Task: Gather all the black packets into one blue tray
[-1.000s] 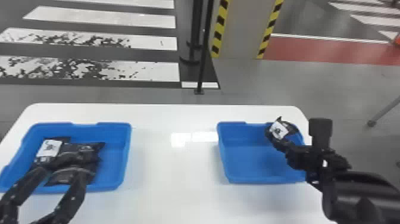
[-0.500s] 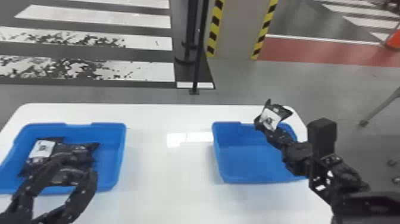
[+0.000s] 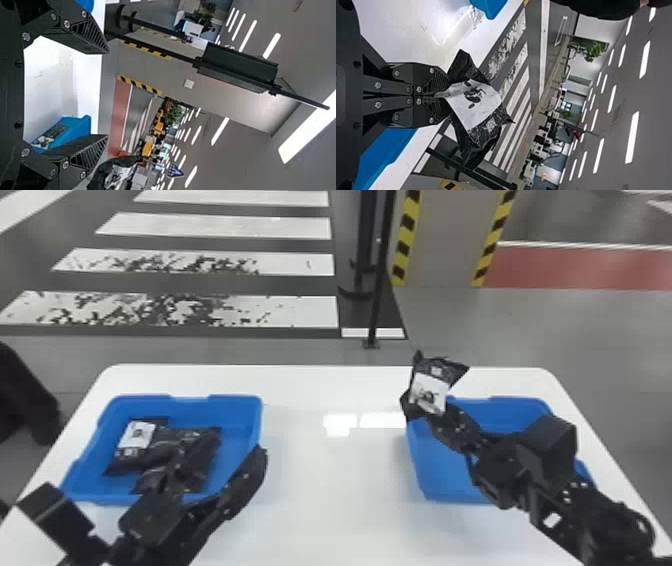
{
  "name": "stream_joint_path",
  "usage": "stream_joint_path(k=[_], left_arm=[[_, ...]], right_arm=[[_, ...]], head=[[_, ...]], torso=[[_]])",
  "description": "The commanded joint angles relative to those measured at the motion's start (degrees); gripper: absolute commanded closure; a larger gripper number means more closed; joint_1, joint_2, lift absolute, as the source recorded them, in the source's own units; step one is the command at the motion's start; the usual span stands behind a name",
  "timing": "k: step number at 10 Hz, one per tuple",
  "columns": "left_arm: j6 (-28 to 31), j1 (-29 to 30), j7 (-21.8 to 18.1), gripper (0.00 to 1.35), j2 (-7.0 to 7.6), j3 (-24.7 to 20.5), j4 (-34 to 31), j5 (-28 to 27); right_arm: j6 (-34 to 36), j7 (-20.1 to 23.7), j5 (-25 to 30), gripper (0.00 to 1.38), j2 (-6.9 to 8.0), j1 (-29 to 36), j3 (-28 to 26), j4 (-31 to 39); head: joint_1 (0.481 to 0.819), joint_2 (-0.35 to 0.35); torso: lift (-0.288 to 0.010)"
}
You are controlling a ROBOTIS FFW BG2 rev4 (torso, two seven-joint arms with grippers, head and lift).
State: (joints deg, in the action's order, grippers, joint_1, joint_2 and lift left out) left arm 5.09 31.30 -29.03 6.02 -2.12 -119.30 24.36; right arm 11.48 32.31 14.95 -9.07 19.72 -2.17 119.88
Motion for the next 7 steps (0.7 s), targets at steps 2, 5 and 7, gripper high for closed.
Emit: stream_joint_path(k=[2,5,7], left_arm=[[4.75,-5.29,-0.33,0.30,0.58,3.38,2.52,4.66],[5.45,-9.93,-0.59,0.30,1.19,7.38,3.78,8.32],[4.47,-12.88,-0.42,0.31,1.19,8.64,5.89,9.92]], right_arm=[[-6.28,2.50,4.36,1.28,-2.71,-1.72,5.83,-1.13],[-10.36,6.19,5.04,1.28,-4.11,-5.24,10.40,-5.21],[-11.34,6.54,5.39,1.28,-4.29,-5.24,12.00,-5.21]], head=[[0.695,-0.027],[0.695,0.006],[0.695,0.010]], torso=[[-0.110],[-0.110],[-0.110]])
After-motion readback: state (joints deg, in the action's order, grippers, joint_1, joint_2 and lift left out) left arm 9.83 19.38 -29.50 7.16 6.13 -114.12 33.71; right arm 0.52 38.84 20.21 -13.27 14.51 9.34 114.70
